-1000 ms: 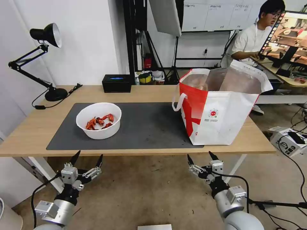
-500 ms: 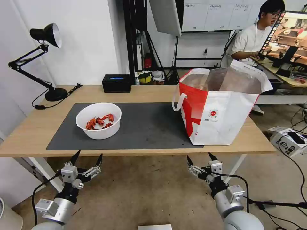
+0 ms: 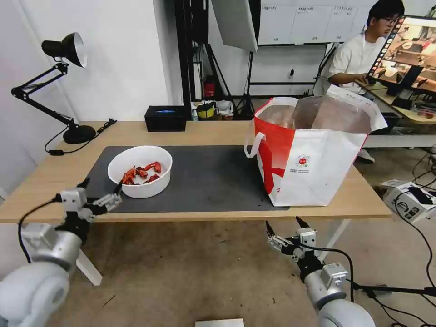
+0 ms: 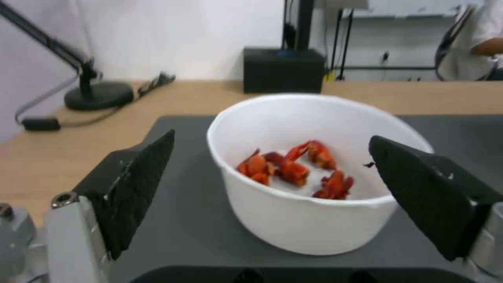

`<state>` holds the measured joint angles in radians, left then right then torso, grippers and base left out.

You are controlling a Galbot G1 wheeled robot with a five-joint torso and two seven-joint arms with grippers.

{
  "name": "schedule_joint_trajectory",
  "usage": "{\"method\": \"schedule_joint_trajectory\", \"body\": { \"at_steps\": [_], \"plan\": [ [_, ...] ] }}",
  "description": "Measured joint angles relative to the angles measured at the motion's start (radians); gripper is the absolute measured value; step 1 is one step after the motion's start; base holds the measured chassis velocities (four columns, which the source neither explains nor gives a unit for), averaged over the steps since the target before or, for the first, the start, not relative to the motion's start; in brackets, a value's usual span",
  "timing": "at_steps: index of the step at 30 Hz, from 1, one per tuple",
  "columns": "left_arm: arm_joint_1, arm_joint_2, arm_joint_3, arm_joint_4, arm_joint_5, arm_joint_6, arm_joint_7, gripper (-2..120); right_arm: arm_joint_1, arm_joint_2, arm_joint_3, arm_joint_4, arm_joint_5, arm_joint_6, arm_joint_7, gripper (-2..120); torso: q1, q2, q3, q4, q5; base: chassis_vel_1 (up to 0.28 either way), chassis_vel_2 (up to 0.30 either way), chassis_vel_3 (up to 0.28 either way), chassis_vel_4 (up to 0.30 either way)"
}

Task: Pick up the trash from the table and place it into the takeout bag.

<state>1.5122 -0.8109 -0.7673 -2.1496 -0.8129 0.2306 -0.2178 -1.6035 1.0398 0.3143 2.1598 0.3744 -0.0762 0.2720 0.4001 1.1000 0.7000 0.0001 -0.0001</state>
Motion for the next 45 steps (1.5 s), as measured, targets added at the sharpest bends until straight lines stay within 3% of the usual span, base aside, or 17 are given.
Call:
{"method": "schedule_joint_trajectory", "body": {
  "at_steps": [5, 7, 8, 10, 14, 16, 18, 19, 24, 32, 45],
  "plan": [
    [-0.109, 0.073, 0.055, 0.057, -0.158, 0.080, -0.071, 100, 0.000, 0.000, 0.000, 0.000, 0.000, 0.000, 0.000, 100, 0.000, 0.000, 0.000, 0.0000, -0.0003, 0.000, 0.000, 0.000, 0.000],
    [-0.218, 0.114, 0.114, 0.099, -0.288, 0.123, -0.108, 100, 0.000, 0.000, 0.000, 0.000, 0.000, 0.000, 0.000, 100, 0.000, 0.000, 0.000, -0.0002, 0.0000, 0.000, 0.000, 0.000, 0.000],
    [-0.218, 0.114, 0.114, 0.099, -0.288, 0.123, -0.108, 100, 0.000, 0.000, 0.000, 0.000, 0.000, 0.000, 0.000, 100, 0.000, 0.000, 0.000, -0.0002, 0.0000, 0.000, 0.000, 0.000, 0.000],
    [-0.334, 0.149, 0.187, 0.143, -0.376, 0.154, -0.127, 100, 0.000, 0.000, 0.000, 0.000, 0.000, 0.000, 0.000, 100, 0.000, 0.000, 0.000, -0.0002, -0.0001, 0.000, 0.000, 0.000, 0.000],
    [-0.414, 0.174, 0.246, 0.176, -0.412, 0.182, -0.146, 100, 0.000, 0.000, 0.000, 0.000, 0.000, 0.000, 0.000, 100, 0.000, 0.000, 0.000, -0.0002, 0.0000, 0.000, 0.000, 0.000, 0.000],
    [-0.514, 0.199, 0.328, 0.232, -0.451, 0.243, -0.210, 100, 0.000, 0.000, 0.000, 0.000, 0.000, 0.000, 0.000, 100, 0.000, 0.000, 0.000, -0.0003, 0.0001, 0.000, 0.000, 0.000, 0.000],
    [-0.520, 0.201, 0.333, 0.237, -0.455, 0.249, -0.213, 100, 0.000, 0.000, 0.000, 0.000, 0.000, 0.000, 0.000, 100, 0.000, 0.000, 0.000, -0.0003, 0.0001, 0.000, 0.000, 0.000, 0.000],
    [-0.562, 0.217, 0.359, 0.281, -0.496, 0.302, -0.247, 100, 0.000, 0.000, 0.000, 0.000, 0.000, 0.000, 0.000, 100, 0.000, 0.000, 0.000, -0.0004, -0.0001, 0.000, 0.000, 0.000, 0.000],
    [-0.583, 0.235, 0.353, 0.334, -0.571, 0.371, -0.310, 100, 0.000, 0.000, 0.000, 0.000, 0.000, 0.001, 0.000, 100, 0.000, 0.000, 0.000, 0.0002, 0.0000, 0.000, 0.000, 0.000, 0.000],
    [-0.626, 0.216, 0.358, 0.377, -0.674, 0.399, -0.323, 100, 0.000, 0.000, 0.000, 0.000, 0.000, 0.001, 0.000, 100, 0.000, 0.000, 0.000, -0.0002, 0.0000, 0.000, 0.000, 0.000, 0.000],
    [-0.677, 0.201, 0.391, 0.424, -0.728, 0.415, -0.337, 100, 0.000, 0.000, 0.000, 0.000, 0.000, 0.001, 0.000, 100, 0.000, 0.000, 0.000, -0.0001, 0.0001, 0.000, 0.000, 0.000, 0.000]
  ]
}}
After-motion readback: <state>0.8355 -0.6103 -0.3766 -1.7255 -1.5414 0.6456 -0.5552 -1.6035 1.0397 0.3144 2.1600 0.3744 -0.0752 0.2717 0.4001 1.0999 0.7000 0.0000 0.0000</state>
